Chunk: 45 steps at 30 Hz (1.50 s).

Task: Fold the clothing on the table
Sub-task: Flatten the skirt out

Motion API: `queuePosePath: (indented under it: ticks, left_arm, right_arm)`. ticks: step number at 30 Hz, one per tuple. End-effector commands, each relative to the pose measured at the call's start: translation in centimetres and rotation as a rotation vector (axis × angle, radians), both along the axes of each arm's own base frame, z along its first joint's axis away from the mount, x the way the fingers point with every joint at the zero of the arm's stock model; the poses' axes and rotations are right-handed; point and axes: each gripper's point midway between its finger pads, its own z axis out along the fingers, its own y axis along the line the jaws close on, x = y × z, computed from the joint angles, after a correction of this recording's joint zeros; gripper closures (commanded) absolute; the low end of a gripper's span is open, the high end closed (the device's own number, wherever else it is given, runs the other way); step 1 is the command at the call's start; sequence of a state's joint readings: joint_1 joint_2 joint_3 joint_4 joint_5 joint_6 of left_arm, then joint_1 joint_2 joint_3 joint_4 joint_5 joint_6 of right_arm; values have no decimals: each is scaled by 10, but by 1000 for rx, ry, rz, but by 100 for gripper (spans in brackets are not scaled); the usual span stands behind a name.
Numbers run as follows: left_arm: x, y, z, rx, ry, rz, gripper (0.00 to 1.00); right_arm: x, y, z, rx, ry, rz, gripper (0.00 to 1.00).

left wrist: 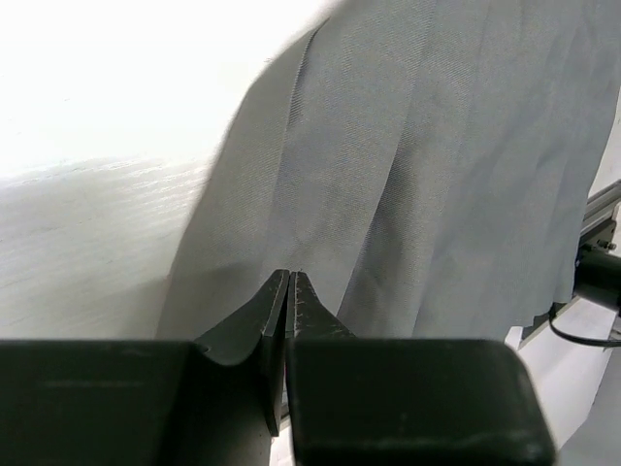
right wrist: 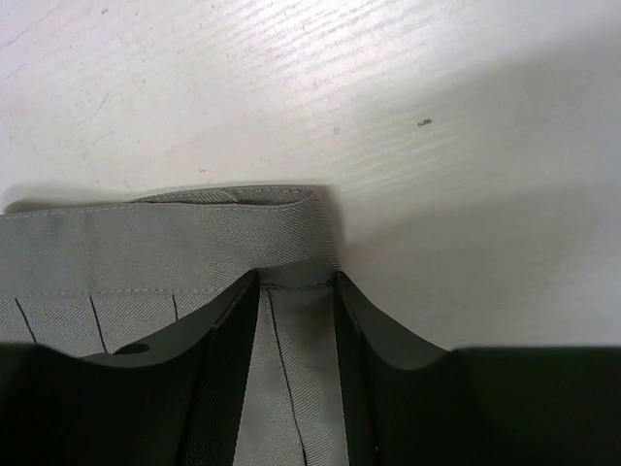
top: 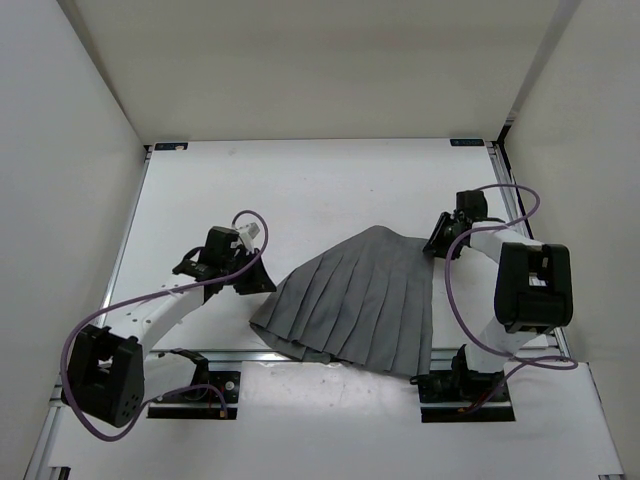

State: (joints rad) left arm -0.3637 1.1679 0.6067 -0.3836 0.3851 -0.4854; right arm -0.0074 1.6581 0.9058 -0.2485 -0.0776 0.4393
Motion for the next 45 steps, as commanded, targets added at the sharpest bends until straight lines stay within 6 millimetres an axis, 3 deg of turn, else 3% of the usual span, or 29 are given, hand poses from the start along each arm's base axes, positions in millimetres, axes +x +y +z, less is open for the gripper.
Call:
queuePosePath:
  ticks: [1, 8, 12, 15, 18, 23, 27, 30, 33, 36, 39, 40, 41, 43, 44, 45]
  left_arm:
    - [-1, 4, 11, -25, -19, 8, 86]
    - [2, 6, 18, -39, -31, 22, 86]
    - [2, 8, 21, -38, -34, 26, 86]
    - [2, 7, 20, -48, -33, 27, 86]
    - [3, 7, 21, -48, -35, 30, 85]
    - [2, 8, 20, -54, -24, 32, 86]
    - [4, 11, 21, -56, -25, 47, 86]
    - [3, 12, 19, -55, -23, 51, 86]
    - [3, 12, 18, -57, -19, 49, 86]
    - [4, 13, 19, -59, -23, 56, 85]
    - [8, 15, 15, -64, -14, 72, 86]
    - [11, 17, 8, -82, 7, 93, 86]
    - [16, 17, 10, -105, 6, 106, 86]
    - [24, 18, 10, -136, 15, 125, 87]
    - [28, 20, 12, -152, 18, 144, 87]
    - [33, 22, 13, -158, 17, 158, 87]
  right_arm:
    - [9, 1, -6, -54, 1, 12, 58]
    - [17, -1, 6, -71, 22, 8, 51]
    - [27, -13, 31, -111, -59, -5, 50]
    - [30, -15, 33, -107, -59, 3, 49]
    - [29, -25, 20, -103, -17, -13, 51]
    - [30, -6, 1, 1, 21, 28, 57]
    - [34, 14, -3, 100, 10, 62, 61]
    - [31, 25, -5, 161, 14, 88, 69]
    - [29, 25, -7, 198, 18, 81, 99]
    - [31, 24, 1, 221, -15, 70, 100]
    - [50, 29, 44, 249, -149, 82, 99]
    - [61, 56, 81, 318, -261, 180, 99]
    - [60, 81, 107, 372, -316, 283, 100]
    - [47, 124, 143, 438, -366, 466, 99]
    - [35, 151, 164, 445, -413, 582, 100]
    - [9, 184, 189, 490, -452, 743, 100]
